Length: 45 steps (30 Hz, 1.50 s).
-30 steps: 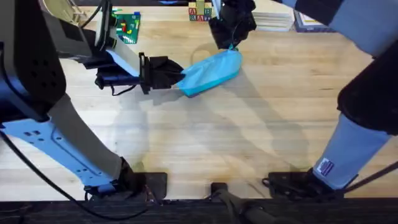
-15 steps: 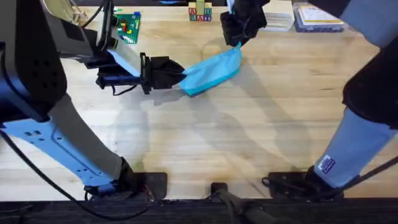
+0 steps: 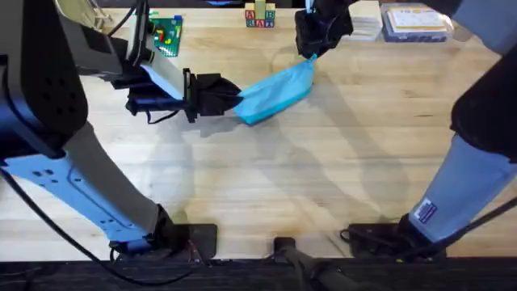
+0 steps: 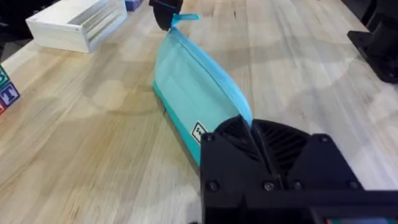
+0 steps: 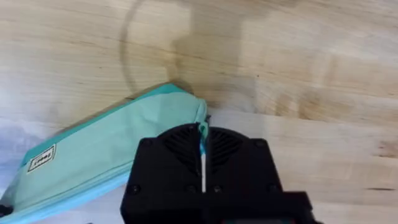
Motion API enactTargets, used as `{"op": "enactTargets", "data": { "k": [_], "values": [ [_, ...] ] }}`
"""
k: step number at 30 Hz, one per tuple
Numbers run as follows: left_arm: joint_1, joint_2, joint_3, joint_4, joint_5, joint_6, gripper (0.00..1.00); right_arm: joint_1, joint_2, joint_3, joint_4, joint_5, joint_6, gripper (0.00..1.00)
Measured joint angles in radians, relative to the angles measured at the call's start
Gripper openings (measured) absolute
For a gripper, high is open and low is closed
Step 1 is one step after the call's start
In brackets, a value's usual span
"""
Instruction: Unzip the bag, pick up the pens from the table one at a time and place them inside, then zip the bag closed.
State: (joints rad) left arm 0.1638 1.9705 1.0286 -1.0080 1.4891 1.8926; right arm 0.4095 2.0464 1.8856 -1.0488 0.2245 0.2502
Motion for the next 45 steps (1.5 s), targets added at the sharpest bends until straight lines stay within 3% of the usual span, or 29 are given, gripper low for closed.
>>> {"op": "enactTargets", "data": {
  "k": [13, 24, 28, 33, 45],
  "values": [
    [-0.003, 0.0, 0.001, 0.004, 0.0, -0.001, 0.042, -0.047, 0.004, -0.022, 0.047, -0.05, 0.001, 0.033],
    [-0.003, 0.0, 0.001, 0.005, 0.0, 0.0, 0.042, -0.113, 0.097, -0.022, 0.087, -0.074, 0.003, 0.032],
    [0.012, 0.0, 0.0, -0.004, -0.014, 0.003, 0.041, -0.214, 0.116, -0.021, 0.123, 0.05, -0.009, 0.03],
    [0.02, 0.0, 0.0, -0.005, -0.016, 0.003, 0.041, -0.337, 0.125, -0.022, 0.119, 0.086, -0.012, 0.03],
    [0.02, 0.0, 0.0, -0.005, -0.016, 0.004, 0.041, -0.306, 0.124, -0.022, 0.061, 0.082, -0.013, 0.031]
  ]
}}
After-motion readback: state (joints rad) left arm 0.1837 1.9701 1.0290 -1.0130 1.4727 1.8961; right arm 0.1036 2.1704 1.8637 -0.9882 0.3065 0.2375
